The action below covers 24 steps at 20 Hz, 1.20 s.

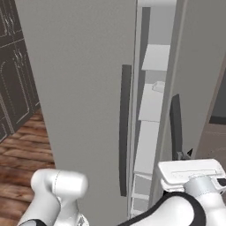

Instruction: Open the freezer door, pick up the ice cube tray from the freezer, and place it on the dining counter.

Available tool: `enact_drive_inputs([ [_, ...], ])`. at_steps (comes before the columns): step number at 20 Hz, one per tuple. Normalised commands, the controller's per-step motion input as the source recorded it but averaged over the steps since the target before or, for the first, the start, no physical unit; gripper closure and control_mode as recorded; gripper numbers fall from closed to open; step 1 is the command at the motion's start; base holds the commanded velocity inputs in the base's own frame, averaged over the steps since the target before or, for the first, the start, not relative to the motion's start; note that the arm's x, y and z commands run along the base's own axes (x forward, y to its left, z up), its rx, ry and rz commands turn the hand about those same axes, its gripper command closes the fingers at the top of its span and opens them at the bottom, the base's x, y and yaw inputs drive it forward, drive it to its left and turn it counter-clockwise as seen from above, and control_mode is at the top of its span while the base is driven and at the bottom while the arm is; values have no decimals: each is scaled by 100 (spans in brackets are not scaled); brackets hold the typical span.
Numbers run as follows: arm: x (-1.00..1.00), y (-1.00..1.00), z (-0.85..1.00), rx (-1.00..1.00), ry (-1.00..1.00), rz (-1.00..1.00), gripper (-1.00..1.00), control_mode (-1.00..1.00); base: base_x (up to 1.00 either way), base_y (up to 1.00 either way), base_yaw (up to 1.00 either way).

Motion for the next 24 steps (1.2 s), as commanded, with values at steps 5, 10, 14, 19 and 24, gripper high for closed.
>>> enact_drive_inputs([
  [5, -55, 0, 0, 0, 0, -24, 100, -100, 0, 0, 0],
  [10, -69, 55, 7, -2, 0, -32, 100, -100, 0, 0, 0],
  [14, -14, 99, 8, -12, 0, -39, 100, -100, 0, 0, 0],
  [19, 0, 100, 20, -15, 0, -39, 100, -100, 0, 0, 0],
  [24, 0, 89, 23, -9, 3, -35, 100, -100, 0, 0, 0],
])
